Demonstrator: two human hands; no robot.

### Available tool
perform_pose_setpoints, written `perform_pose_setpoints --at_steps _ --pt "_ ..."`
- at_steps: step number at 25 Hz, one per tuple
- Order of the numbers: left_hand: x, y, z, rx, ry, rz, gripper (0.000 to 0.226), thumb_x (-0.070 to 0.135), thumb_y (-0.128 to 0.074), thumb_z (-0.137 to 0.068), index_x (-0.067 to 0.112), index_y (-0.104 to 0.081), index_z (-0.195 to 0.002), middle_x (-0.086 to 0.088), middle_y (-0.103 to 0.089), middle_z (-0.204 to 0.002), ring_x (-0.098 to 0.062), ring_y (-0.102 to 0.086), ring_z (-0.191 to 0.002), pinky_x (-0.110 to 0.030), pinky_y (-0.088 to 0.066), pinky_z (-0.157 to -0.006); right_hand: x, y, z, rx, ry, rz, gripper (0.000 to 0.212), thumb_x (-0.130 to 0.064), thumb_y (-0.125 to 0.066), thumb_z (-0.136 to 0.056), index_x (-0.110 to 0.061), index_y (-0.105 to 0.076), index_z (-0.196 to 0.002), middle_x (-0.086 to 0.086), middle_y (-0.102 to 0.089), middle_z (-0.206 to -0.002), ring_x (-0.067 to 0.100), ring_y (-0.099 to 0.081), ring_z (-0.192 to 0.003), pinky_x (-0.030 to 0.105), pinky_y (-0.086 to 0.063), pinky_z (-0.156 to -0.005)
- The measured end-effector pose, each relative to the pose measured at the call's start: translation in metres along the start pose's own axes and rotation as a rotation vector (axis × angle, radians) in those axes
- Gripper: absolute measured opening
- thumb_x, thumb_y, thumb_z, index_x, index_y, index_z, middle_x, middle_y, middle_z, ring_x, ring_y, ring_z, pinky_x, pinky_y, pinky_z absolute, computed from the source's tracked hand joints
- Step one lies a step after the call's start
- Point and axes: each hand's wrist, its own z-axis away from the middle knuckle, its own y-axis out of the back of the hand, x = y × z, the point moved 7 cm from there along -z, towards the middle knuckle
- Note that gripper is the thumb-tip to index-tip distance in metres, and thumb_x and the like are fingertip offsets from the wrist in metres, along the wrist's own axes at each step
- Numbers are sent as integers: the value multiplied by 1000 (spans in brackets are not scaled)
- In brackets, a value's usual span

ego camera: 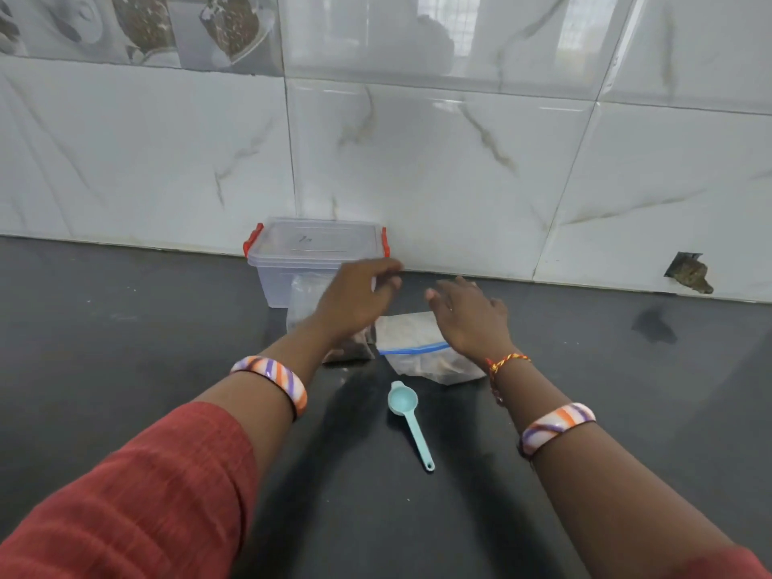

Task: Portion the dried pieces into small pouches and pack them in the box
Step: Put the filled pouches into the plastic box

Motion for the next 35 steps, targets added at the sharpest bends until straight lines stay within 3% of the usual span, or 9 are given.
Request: perform_pose_setpoints --at_steps 2,5,12,14,18,21,27,31,35 --pt "-18 42 -12 181 3 6 27 10 -54 -90 9 -66 -114 -6 -68 -115 -16 -63 -103 -16 -40 -89 -27 12 -14 91 33 -223 36 -34 -34 -99 -12 -62 -99 10 -64 -106 30 -56 -104 35 -40 -84" --pt "-69 94 -25 374 122 -42 27 17 -53 -87 11 -68 -108 -6 -70 -110 -21 -65 -99 -30 -46 -97 -53 11 -41 126 -51 -461 45 -25 -40 -98 -15 -39 -54 1 -44 -57 24 -42 -64 28 -29 -61" --pt "-181 126 -51 265 680 -86 55 44 -45 -94 -3 -51 -123 -22 -55 -127 -38 -51 -119 -38 -42 -97 -62 -27 -100 86 -337 -565 46 -37 -39 -98 -8 -45 -61 7 -48 -67 28 -48 -76 28 -40 -65" --pt "-197 115 -60 195 707 72 57 46 -48 -92 -6 -57 -113 -22 -61 -116 -39 -59 -106 -40 -51 -91 -63 -39 -113 95 -398 -589 45 -42 -41 -96 -4 -51 -73 11 -53 -79 34 -55 -89 36 -48 -83" --pt "-200 113 -68 218 695 192 42 38 -45 -94 -2 -58 -97 -13 -59 -78 -29 -60 -62 -41 -58 -77 -58 -41 -117 213 -471 -559 48 -32 -50 -95 -9 -41 -53 6 -46 -59 28 -48 -76 29 -37 -69" --pt "-216 108 -63 265 797 436 30 33 -42 -96 6 -55 -91 -10 -55 -67 -18 -52 -43 -26 -52 -49 -50 -40 -116 245 -531 -623 34 -26 -55 -91 -5 -52 -66 13 -54 -79 30 -52 -77 39 -52 -75" --pt "-233 64 -30 111 1047 997 31 22 -44 -94 18 -50 -64 4 -47 -35 -10 -37 -49 -8 -32 -34 -45 -54 -92 149 -720 -1124 24 8 -46 -89 -5 -56 -71 7 -65 -54 16 -55 -34 29 -53 -37" --pt "-229 64 -27 243 1024 1126 17 29 -54 -92 17 -56 -79 1 -55 -59 -8 -50 -33 -9 -37 -33 -66 -14 -93 413 -436 -497 27 -10 -44 -93 -5 -62 -113 10 -66 -114 30 -61 -105 38 -46 -95" --pt "-214 58 -17 303 1004 1202 22 20 -50 -92 17 -50 -70 5 -47 -35 -6 -37 -18 -6 -28 -30 -169 -45 -83 209 226 -335 26 -32 -60 -88 -14 -73 -102 6 -71 -108 22 -61 -105 38 -46 -94"
